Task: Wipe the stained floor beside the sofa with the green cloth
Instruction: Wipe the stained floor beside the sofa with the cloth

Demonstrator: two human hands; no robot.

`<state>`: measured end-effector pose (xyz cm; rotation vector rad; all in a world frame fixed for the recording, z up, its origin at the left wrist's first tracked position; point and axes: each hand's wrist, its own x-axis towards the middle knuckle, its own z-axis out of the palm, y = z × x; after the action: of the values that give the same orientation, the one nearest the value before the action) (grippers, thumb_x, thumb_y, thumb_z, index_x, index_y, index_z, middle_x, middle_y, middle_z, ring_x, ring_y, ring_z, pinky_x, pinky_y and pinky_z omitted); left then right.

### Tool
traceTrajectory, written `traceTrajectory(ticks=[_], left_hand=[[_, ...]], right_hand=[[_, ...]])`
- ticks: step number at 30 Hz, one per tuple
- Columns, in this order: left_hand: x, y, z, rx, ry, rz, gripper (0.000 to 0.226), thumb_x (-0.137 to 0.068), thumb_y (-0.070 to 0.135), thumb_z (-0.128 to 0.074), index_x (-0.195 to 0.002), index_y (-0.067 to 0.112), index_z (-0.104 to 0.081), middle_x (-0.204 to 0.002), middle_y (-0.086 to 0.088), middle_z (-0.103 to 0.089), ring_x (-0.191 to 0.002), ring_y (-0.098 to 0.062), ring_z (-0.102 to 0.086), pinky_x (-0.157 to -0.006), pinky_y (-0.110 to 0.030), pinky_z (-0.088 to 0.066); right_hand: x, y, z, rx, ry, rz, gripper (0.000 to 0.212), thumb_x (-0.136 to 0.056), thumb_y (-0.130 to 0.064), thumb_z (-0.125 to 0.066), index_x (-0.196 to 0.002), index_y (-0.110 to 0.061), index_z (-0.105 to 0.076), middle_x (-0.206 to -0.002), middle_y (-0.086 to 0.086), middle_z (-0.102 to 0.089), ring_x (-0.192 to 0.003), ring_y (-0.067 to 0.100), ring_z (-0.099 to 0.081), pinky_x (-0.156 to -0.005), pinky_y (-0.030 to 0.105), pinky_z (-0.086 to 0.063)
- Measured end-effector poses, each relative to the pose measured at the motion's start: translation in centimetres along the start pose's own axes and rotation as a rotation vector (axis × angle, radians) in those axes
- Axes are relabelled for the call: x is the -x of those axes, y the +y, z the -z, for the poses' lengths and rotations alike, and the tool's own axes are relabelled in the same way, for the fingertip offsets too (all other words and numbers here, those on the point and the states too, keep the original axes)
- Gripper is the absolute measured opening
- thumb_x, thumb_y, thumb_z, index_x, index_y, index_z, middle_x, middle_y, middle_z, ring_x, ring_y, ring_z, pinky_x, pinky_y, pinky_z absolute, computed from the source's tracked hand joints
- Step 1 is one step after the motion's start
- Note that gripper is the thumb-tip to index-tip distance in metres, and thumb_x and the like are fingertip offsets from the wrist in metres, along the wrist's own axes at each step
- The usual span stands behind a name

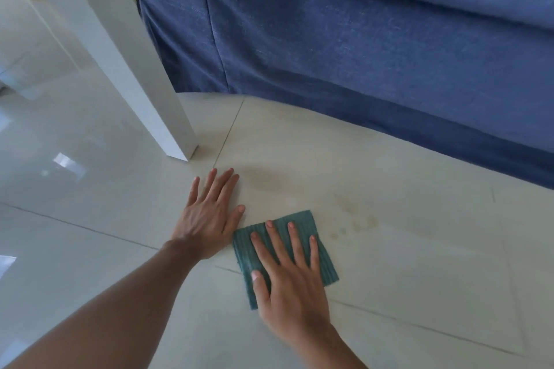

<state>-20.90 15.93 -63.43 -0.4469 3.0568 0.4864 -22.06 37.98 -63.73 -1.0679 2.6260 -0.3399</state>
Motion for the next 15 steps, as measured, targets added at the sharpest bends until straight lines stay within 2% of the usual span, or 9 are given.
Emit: traceTrajectory(ticks=[4,6,8,11,13,15], left_hand=[[-1.7,2.8,-1.2,0.003,-0.008,-0.063,0.071,-0.097,0.053,-0.025,-0.155,0.012,-0.025,-0.164,-0.006,-0.025,-0.154,-0.027,-0.007,-0.123,-0.054,-0.002],[-1.9,3.1,-1.5,0.012,0.006,-0.065,0.069,-0.097,0.052,-0.027,-0.153,0.012,-0.029,-0.163,-0.006,-0.029,-0.153,-0.027,-0.012,-0.122,-0.056,-0.004],[-1.9,3.0,-1.7,0.015,0.016,-0.065,0.067,-0.097,0.050,-0.028,-0.152,0.012,-0.030,-0.161,-0.006,-0.032,-0.153,-0.028,-0.014,-0.121,-0.057,-0.006],[-2.3,3.1,-1.7,0.007,0.015,-0.077,0.065,-0.096,0.048,-0.029,-0.151,0.013,-0.031,-0.160,-0.007,-0.033,-0.153,-0.029,-0.015,-0.121,-0.058,-0.006],[-2.4,3.0,-1.7,-0.005,0.007,-0.075,0.064,-0.096,0.047,-0.029,-0.150,0.012,-0.032,-0.160,-0.008,-0.033,-0.152,-0.029,-0.015,-0.121,-0.058,-0.005],[-2.3,3.0,-1.7,-0.018,-0.003,-0.076,0.063,-0.097,0.046,-0.027,-0.150,0.012,-0.032,-0.160,-0.008,-0.032,-0.153,-0.029,-0.014,-0.121,-0.058,-0.005]], right_hand=[[5.3,6.9,1.3,0.040,0.051,-0.207,0.068,-0.091,-0.052,-0.046,-0.156,-0.038,-0.032,-0.167,-0.009,-0.023,-0.155,0.027,-0.018,-0.119,0.061,-0.019],[7.1,11.1,2.8,0.077,0.075,-0.386,0.069,-0.089,-0.053,-0.040,-0.156,-0.034,-0.035,-0.167,-0.006,-0.024,-0.153,0.031,-0.023,-0.118,0.063,-0.021],[7.0,15.1,4.3,0.095,0.058,-0.607,0.070,-0.092,-0.055,-0.026,-0.159,-0.035,-0.025,-0.168,-0.006,-0.011,-0.155,0.030,-0.017,-0.120,0.061,-0.016],[2.2,18.4,6.0,0.027,0.070,-0.861,0.066,-0.098,-0.053,-0.013,-0.160,-0.039,0.001,-0.170,-0.009,0.011,-0.156,0.027,0.006,-0.122,0.060,-0.002],[-2.6,17.8,6.4,-0.019,0.104,-0.911,0.064,-0.100,-0.051,-0.013,-0.160,-0.038,0.007,-0.169,-0.008,0.017,-0.155,0.028,0.014,-0.121,0.063,0.005],[-6.8,15.3,6.3,-0.037,0.109,-0.813,0.063,-0.101,-0.050,-0.014,-0.160,-0.038,0.005,-0.169,-0.008,0.017,-0.155,0.029,0.017,-0.120,0.064,0.008]])
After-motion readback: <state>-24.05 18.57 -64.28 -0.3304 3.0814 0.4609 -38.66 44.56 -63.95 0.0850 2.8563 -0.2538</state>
